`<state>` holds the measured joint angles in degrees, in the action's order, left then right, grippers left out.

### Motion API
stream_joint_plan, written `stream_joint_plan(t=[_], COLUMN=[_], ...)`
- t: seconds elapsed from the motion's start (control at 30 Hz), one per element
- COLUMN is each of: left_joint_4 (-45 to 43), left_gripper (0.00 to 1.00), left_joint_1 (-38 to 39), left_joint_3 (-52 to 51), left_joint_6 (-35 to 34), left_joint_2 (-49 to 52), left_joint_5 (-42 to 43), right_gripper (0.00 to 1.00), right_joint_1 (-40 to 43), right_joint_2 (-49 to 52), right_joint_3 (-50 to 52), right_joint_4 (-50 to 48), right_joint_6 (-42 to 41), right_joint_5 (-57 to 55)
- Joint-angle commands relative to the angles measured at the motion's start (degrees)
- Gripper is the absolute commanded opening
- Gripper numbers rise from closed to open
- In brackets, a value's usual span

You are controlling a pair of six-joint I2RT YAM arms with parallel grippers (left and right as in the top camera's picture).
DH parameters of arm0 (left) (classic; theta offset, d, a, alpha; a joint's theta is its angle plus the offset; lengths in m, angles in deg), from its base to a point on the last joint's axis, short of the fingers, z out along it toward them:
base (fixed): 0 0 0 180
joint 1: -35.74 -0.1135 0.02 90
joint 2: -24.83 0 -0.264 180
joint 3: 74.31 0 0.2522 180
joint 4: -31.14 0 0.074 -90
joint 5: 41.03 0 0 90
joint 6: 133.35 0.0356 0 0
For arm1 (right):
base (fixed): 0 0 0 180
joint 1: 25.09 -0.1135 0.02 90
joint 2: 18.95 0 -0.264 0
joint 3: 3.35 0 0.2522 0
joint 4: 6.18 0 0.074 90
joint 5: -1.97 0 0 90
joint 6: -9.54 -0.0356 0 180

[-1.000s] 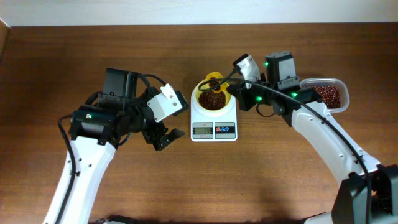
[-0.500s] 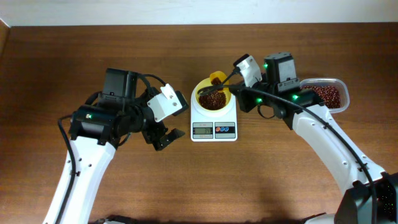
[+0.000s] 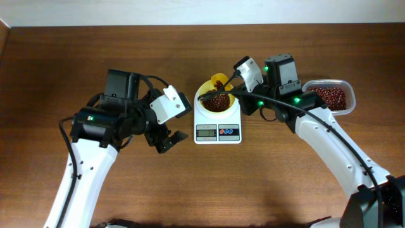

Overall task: Scoop item into bowl and weigh 50g on scale
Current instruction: 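Tip the scoop with the right gripper to pour beans into the bowl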

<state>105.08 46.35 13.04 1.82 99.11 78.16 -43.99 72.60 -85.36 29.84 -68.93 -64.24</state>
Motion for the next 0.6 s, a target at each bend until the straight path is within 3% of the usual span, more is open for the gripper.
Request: stream_joint_plan(t=[0.0, 0.2, 0.57], left_joint_4=[-0.09, -0.09, -0.09], left_gripper=[0.99, 0.99, 0.99], left_joint_1=[0.11, 0.11, 0.11], left_joint_3=[-0.48, -0.48, -0.48], left_joint_6=[-0.72, -0.72, -0.72], left_joint_2=[0.07, 0.07, 0.07], left_joint_5=[1.03, 1.03, 1.03], right_gripper=[0.04, 0.04, 0.04], right_joint_1=[-0.22, -1.09, -1.36], right_joint_2=[-1.73, -1.44, -1.18], right_joint_3=[-0.33, -0.33, -0.33], right_joint_4=[-0.22, -0.02, 1.77], right_joint_6=[0.52, 6.25, 6.25], right_joint_5=[-0.50, -0.52, -1.95])
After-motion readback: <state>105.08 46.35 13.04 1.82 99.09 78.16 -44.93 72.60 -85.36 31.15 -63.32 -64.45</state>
